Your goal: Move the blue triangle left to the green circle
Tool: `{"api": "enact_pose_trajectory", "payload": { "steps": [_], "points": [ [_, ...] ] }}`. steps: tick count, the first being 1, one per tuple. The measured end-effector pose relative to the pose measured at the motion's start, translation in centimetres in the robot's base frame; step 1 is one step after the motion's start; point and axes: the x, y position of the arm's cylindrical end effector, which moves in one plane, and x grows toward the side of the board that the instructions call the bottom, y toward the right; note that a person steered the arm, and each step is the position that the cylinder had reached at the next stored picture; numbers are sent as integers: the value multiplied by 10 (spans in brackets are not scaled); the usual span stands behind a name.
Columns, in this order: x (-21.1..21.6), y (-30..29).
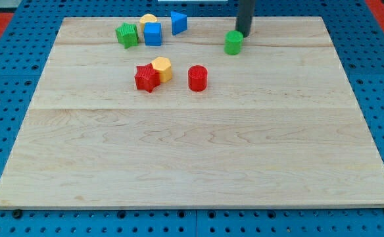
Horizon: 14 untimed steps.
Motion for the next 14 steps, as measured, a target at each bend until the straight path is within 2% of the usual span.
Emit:
{"api": "enact_pose_trajectory", "payload": {
  "steps": [2,3,4,5,6,8,10,11,12,14],
  "points": [
    [56,-61],
    [61,-84],
    [22,-69],
    [-38,-75],
    [-61,-77],
    [-62,-152],
    [-58,-150],
    [-36,-170],
    [-27,-137],
    [19,-108]
  ]
}}
